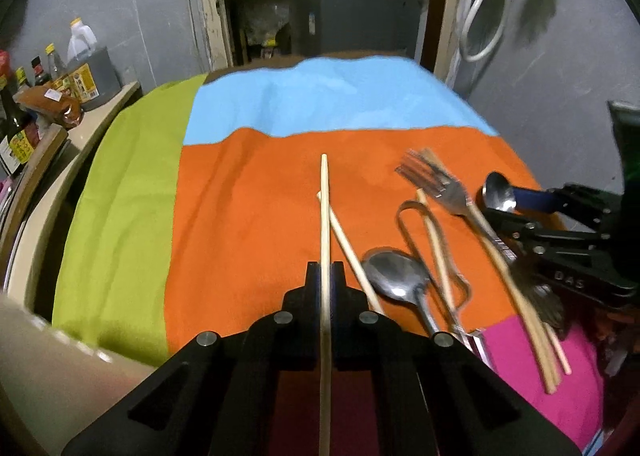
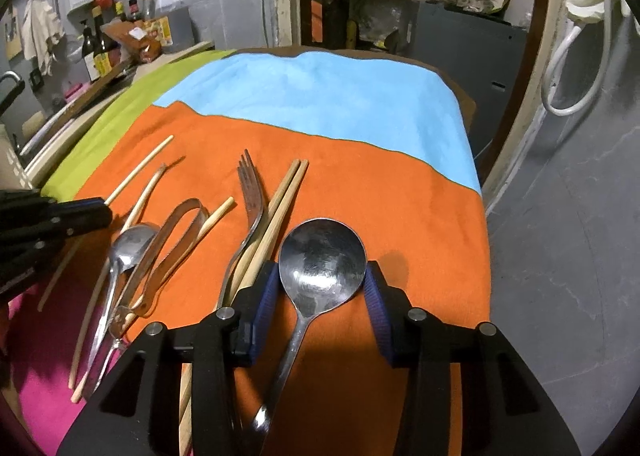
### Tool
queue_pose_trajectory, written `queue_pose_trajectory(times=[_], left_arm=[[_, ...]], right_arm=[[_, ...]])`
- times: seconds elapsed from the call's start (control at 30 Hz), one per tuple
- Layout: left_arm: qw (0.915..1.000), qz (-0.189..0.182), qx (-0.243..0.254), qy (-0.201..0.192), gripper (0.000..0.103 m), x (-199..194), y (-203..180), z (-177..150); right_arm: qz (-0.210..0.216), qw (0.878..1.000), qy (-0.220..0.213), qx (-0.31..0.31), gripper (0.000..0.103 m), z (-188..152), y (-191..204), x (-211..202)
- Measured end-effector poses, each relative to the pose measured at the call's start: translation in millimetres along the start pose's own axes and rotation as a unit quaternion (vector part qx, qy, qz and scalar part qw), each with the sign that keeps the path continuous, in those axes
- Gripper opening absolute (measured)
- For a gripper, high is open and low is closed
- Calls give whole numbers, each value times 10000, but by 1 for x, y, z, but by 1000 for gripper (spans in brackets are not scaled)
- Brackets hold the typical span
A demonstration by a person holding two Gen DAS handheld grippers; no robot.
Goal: Organize utensils
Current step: 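Grasp a wooden chopstick with the left gripper while the right gripper grasps a steel spoon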
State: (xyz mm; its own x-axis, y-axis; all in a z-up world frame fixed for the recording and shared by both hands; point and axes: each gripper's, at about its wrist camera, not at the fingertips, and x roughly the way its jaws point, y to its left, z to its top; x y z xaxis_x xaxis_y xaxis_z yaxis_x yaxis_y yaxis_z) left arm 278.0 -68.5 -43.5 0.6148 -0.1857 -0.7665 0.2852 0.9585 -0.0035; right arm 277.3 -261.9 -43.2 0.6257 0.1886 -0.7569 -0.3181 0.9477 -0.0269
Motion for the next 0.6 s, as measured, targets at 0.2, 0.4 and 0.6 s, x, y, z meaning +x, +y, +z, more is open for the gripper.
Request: queue_pose_trajectory(times=[0.2, 0.4, 0.6], left_arm=[[9956, -268, -256, -862, 3, -36, -5, -11], [9864, -347, -406, -1555, 3, -71, -10, -16], [9761, -356, -516, -2082, 3, -98, -6, -24]], right_arm=[[-192, 9980, -601, 79, 40, -10, 8, -31], [-567, 9862, -1538, -213, 40, -25, 36, -71], [-900, 9663, -2365, -482, 40, -36, 61, -100]])
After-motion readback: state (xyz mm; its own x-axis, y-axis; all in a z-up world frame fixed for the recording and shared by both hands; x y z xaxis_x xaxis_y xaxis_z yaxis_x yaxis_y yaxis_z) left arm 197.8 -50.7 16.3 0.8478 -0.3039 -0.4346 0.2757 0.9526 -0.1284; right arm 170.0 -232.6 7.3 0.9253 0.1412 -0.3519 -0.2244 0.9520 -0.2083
